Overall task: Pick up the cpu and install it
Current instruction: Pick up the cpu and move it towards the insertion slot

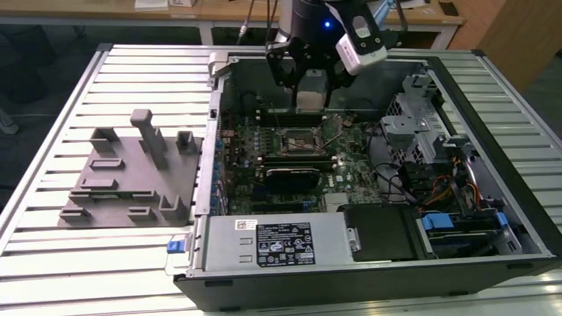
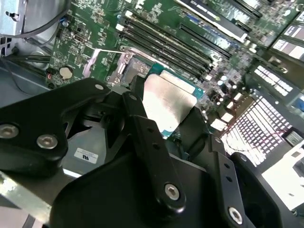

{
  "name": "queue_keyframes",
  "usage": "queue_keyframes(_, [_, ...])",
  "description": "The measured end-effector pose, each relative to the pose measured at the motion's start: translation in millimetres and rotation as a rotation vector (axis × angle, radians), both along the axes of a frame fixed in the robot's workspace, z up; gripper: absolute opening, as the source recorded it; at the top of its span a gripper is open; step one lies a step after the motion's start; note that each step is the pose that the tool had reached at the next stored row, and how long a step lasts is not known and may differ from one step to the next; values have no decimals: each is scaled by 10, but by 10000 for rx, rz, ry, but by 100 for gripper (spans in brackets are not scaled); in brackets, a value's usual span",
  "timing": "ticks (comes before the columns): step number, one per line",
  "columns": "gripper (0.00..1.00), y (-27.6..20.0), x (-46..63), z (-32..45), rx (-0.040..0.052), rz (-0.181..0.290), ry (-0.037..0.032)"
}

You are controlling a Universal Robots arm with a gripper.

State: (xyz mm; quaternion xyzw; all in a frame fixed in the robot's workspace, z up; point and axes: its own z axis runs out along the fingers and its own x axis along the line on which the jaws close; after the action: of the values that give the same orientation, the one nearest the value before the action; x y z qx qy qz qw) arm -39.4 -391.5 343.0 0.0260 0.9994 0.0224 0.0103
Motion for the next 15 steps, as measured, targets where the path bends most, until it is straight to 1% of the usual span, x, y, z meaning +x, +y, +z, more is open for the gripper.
queue_keyframes(6, [54, 49, 50, -109, -2, -1, 3])
queue_keyframes(15, [54, 128, 67, -273, -1, 0, 2])
